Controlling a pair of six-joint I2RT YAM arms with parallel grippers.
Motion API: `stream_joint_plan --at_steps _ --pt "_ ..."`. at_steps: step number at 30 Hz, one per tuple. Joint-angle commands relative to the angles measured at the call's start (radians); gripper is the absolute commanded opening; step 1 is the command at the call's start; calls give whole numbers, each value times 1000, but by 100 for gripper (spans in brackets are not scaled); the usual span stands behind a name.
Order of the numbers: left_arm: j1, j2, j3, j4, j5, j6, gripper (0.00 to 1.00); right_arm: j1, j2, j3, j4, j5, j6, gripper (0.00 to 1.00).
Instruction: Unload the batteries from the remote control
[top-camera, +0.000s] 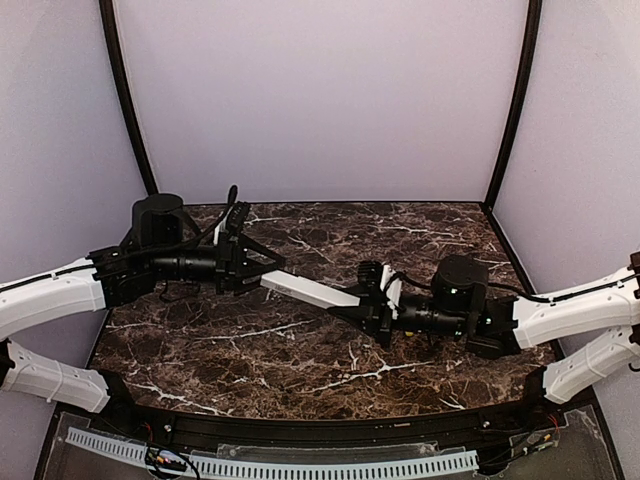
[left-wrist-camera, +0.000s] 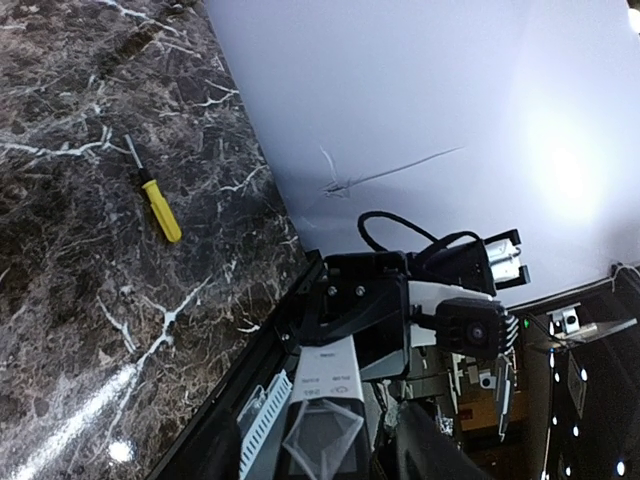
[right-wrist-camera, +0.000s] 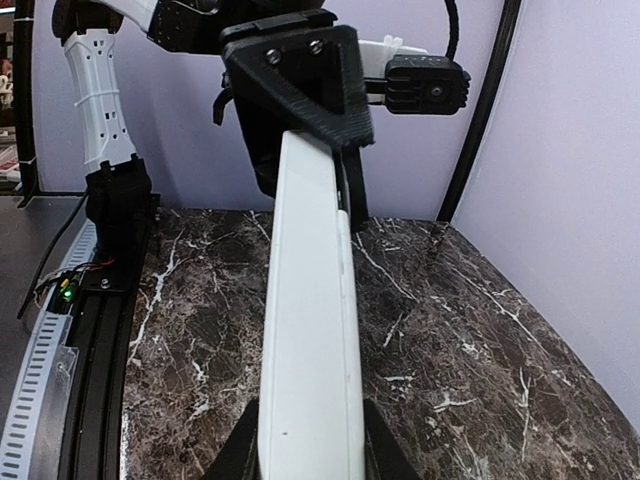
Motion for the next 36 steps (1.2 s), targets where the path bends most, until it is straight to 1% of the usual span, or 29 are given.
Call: stream_joint_plan --at_steps 1,2,4,6,8,9,10,11,13,14,15,16,18,20,22,23,25,28,30,33,36 --pt "13 -17 10 -56 -77 136 63 8 -41 -21 -44 -45 63 0" --pt "16 -20 11 -68 -80 154 70 8 -47 -21 -58 -48 72 0" --pt "32 -22 26 -116 -86 213 76 7 -60 -18 -94 -49 94 0" --pt "47 -28 56 -191 -97 315 80 3 -73 -9 -154 -56 118 0" --pt "63 -30 104 -300 -134 402 81 -12 -79 6 -218 -79 151 0" --pt "66 -33 138 -370 -166 434 81 -23 -80 16 -251 -94 173 0" --pt "69 -35 152 -399 -207 497 81 -37 -81 31 -289 -114 194 0" --pt "70 -44 176 -442 -230 527 81 -54 -82 46 -326 -134 226 0" --pt "71 -73 184 -477 -321 607 81 -94 -79 85 -394 -184 294 0" --pt "71 -86 180 -492 -410 655 81 -113 -78 101 -424 -213 322 0" --pt "71 -110 178 -498 -452 677 82 -134 -77 120 -461 -251 350 0" --pt "71 -120 173 -507 -534 721 84 -153 -71 143 -497 -272 382 0" --pt "71 -144 169 -515 -632 779 87 -199 -57 181 -558 -346 448 0" --pt "71 -153 170 -521 -681 833 88 -252 -41 207 -586 -446 507 0" --pt "71 -154 166 -520 -675 895 88 -307 -21 229 -605 -555 563 0" --pt "71 -154 163 -517 -665 921 86 -326 -7 241 -615 -609 584 0" --pt "71 -156 139 -493 -618 1006 84 -351 11 264 -647 -682 616 0" --pt "70 -175 73 -415 -583 1077 83 -379 27 289 -655 -797 670 0" --pt "71 -190 24 -352 -531 1129 83 -390 39 305 -649 -873 710 0" --pt "71 -217 -58 -232 -417 1178 83 -392 61 309 -569 -1002 793 0" --pt "71 -246 -126 -135 -302 1232 83 -392 67 304 -465 -1052 893 0"
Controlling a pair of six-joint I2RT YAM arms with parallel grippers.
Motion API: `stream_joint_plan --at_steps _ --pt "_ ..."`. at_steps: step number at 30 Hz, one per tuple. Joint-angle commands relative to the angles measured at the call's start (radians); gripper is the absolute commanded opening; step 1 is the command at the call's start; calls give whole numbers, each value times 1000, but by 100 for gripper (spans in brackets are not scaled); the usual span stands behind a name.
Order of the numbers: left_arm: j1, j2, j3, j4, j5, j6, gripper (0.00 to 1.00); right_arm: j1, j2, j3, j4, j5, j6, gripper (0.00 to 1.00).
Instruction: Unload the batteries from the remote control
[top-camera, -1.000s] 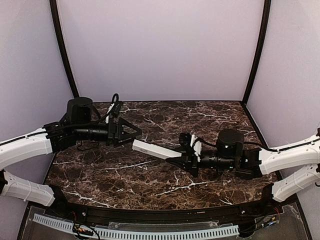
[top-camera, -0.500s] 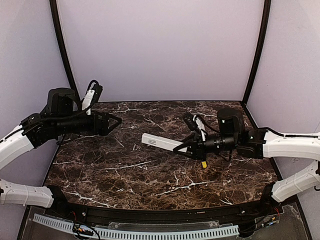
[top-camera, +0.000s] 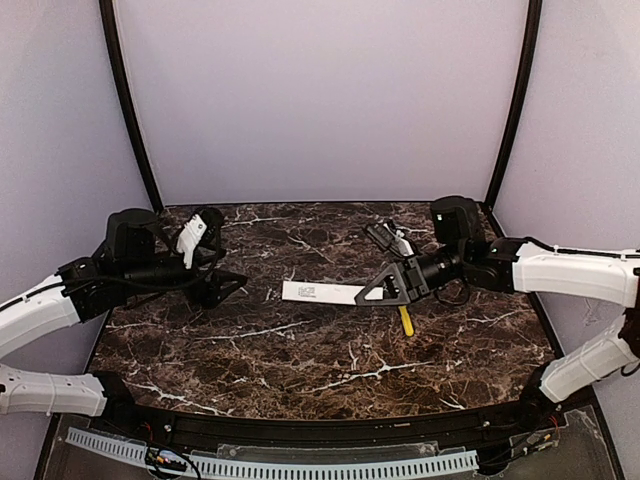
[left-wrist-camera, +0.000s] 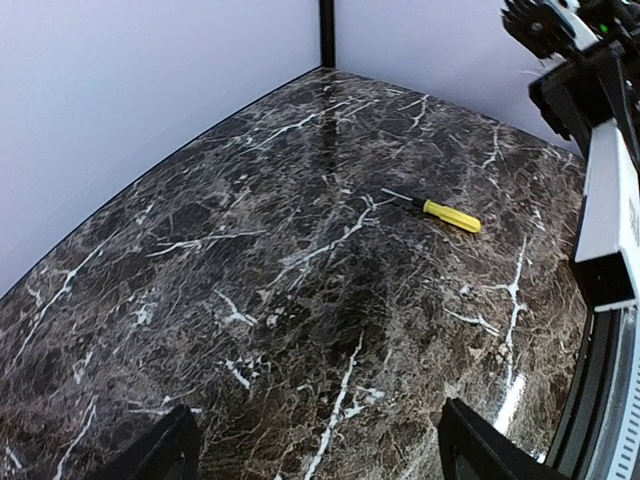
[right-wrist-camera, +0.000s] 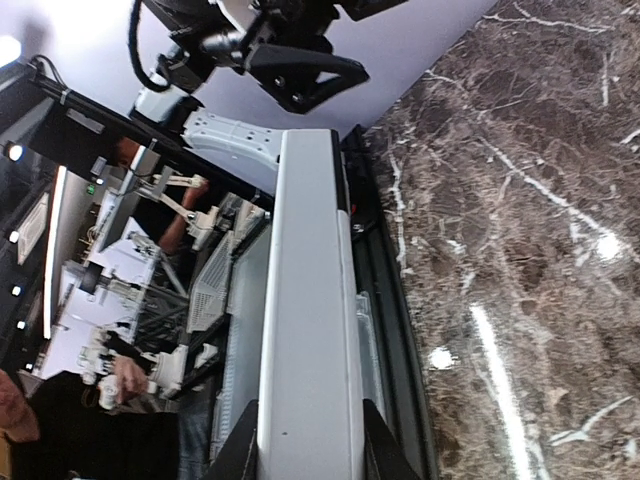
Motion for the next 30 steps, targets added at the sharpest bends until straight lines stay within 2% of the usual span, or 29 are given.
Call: stream_joint_plan --at_steps 1,10,12,17,25,30 --pt "3 -64 -101 196 234 132 83 -9 12 29 173 -185 177 0" --pt "2 -49 -110 291 487 241 80 -7 55 34 394 -251 399 0" --pt "1 -22 -100 339 509 250 80 -7 71 34 434 -257 447 0" --pt "-16 45 -36 331 539 268 82 -7 98 38 478 -260 513 0" --pt "-79 105 -11 351 548 313 80 -7 130 31 570 -263 612 0" --pt "-80 106 -53 503 577 236 75 -5 154 28 641 -269 666 0"
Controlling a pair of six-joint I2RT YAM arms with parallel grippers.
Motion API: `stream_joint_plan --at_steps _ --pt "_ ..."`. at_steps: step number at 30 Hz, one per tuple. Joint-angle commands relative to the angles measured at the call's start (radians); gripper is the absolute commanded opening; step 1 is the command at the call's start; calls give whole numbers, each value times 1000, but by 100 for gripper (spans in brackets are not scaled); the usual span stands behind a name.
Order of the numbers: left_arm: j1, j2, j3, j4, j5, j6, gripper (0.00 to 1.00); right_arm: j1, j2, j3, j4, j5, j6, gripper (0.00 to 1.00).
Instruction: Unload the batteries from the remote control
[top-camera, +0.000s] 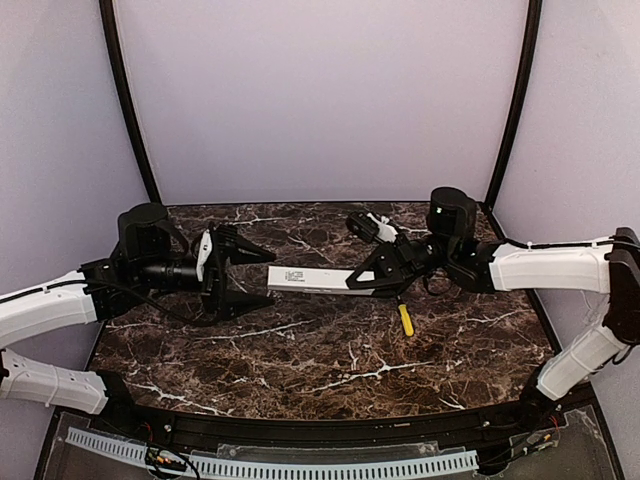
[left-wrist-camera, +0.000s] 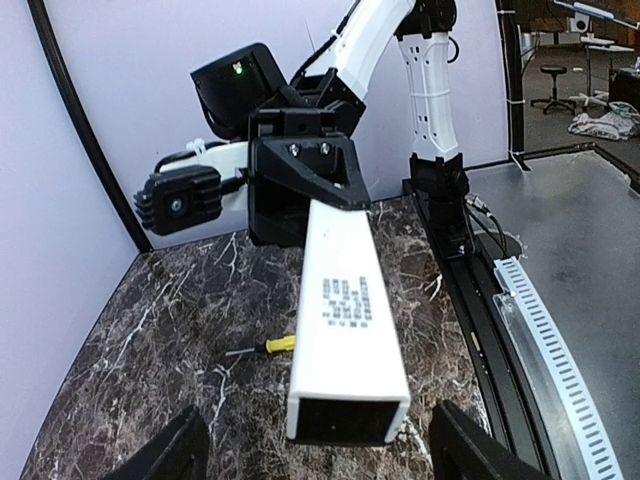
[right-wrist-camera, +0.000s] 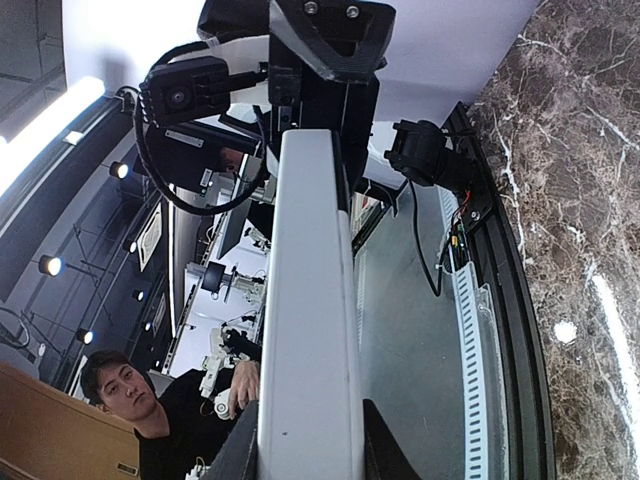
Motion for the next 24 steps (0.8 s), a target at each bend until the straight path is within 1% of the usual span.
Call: stream_joint_plan --at_steps 1,3,5,12,19,22,24 --pt "-3 -1 -27 151 50 -61 74 -5 24 16 141 -25 76 0" --pt "-3 12 -27 172 61 -76 70 -4 32 13 170 -26 103 0" --pt "-2 21 -29 187 64 -83 67 -1 37 12 195 -27 121 0" --pt "-3 43 -35 216 79 -106 65 10 38 17 224 -28 126 0" --pt "-2 39 -45 248 94 -127 57 17 50 24 240 -27 133 0" --pt "-2 37 -49 255 95 -130 51 20 58 30 253 -29 142 0" --pt "-2 36 -51 257 96 -130 50 21 66 32 274 -32 155 0"
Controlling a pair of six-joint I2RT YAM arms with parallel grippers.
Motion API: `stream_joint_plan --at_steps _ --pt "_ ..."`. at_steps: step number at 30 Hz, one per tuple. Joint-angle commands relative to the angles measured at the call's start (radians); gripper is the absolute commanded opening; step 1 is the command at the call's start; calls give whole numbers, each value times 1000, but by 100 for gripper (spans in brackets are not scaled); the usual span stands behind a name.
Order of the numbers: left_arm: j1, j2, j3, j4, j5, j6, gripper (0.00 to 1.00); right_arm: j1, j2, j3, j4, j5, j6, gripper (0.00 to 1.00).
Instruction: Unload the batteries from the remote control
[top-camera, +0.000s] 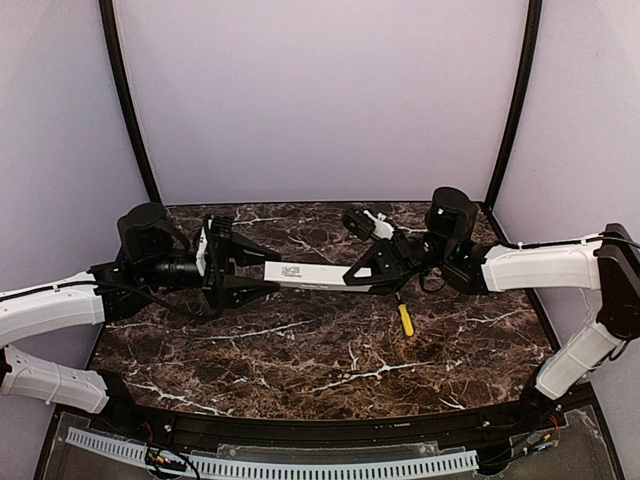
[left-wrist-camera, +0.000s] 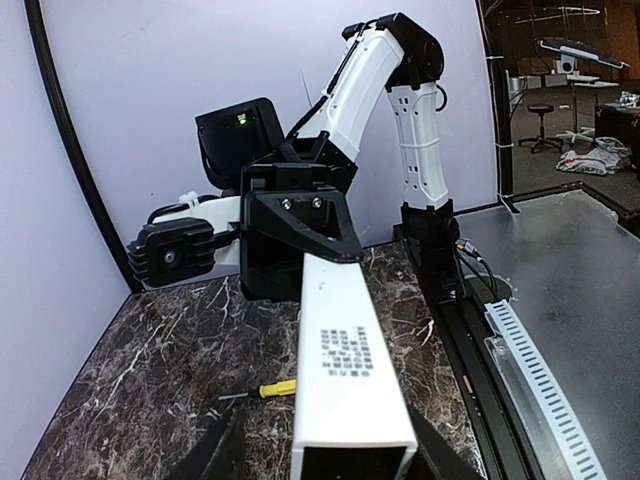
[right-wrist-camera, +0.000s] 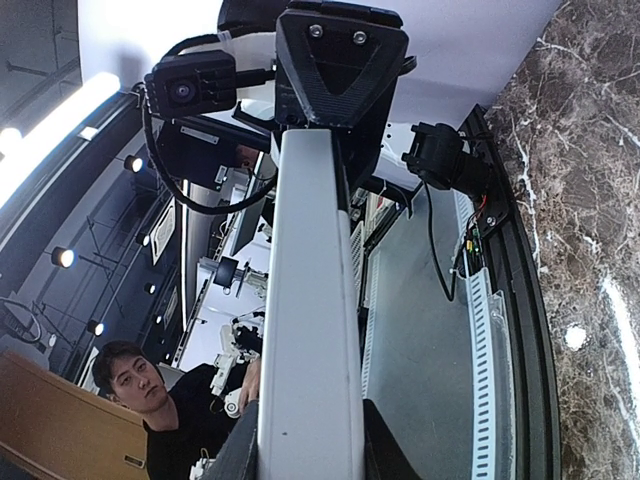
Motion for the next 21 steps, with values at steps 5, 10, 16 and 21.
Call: stream_joint_plan --at_steps 5,10,16,21 --pt "-2 -9 -22 28 24 -8 46 13 31 39 119 -22 47 0" --pt "-2 -10 -24 20 24 -2 47 13 37 42 156 -24 71 0" --pt "-2 -13 -29 32 31 -5 52 13 35 42 161 -22 79 0" --pt "-3 -21 -35 50 34 -13 51 14 40 41 159 -20 79 0"
